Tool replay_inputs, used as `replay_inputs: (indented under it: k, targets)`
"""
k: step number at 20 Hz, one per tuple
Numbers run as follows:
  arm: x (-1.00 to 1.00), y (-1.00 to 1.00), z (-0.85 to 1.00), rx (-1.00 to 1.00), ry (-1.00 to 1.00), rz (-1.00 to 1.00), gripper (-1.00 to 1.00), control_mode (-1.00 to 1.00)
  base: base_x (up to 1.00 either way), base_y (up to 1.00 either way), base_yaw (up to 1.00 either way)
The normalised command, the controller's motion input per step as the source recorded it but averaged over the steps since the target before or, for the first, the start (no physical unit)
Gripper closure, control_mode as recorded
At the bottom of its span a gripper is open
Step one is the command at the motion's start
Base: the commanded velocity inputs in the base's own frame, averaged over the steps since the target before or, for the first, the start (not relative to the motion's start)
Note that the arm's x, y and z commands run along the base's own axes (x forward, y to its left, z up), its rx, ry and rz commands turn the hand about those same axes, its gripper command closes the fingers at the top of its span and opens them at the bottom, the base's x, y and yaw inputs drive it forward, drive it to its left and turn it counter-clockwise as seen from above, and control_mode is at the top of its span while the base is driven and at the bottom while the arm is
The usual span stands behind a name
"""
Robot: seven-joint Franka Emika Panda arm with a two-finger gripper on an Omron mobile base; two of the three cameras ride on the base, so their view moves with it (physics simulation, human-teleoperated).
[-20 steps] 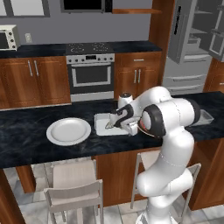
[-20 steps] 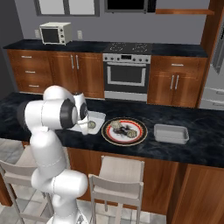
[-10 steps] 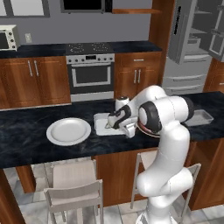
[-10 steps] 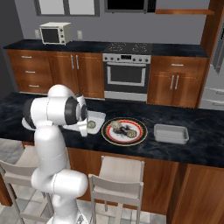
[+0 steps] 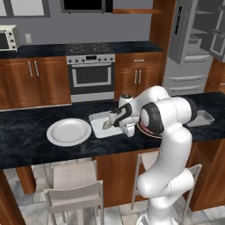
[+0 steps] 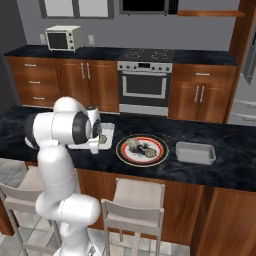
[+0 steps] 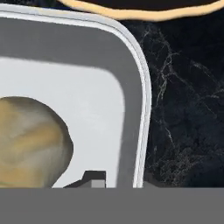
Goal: Place two dumplings into each of the tupperware containers and then place the containers in the fridge.
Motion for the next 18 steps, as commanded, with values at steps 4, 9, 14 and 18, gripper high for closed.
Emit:
replay_inputs:
  k: [4,9,14,18]
  targets:
    - [-0.26,0.00,0.37,0.18,-0.38,-0.18,1.00,-1.00,0.00,0.00,0.00]
    - [-0.37,0.00,0.85,0.15,-0.17,-0.12,1.00,-1.00,0.00,0.00,0.00]
    - [-0.70,-0.01,1.00,-0.03,0.15,-0.05,1.00,-1.00,0.00,0.00,0.00]
    - [-0.82,-0.16,1.00,-0.26,0.33,-0.01,1.00,-1.00,0.00,0.00,0.00]
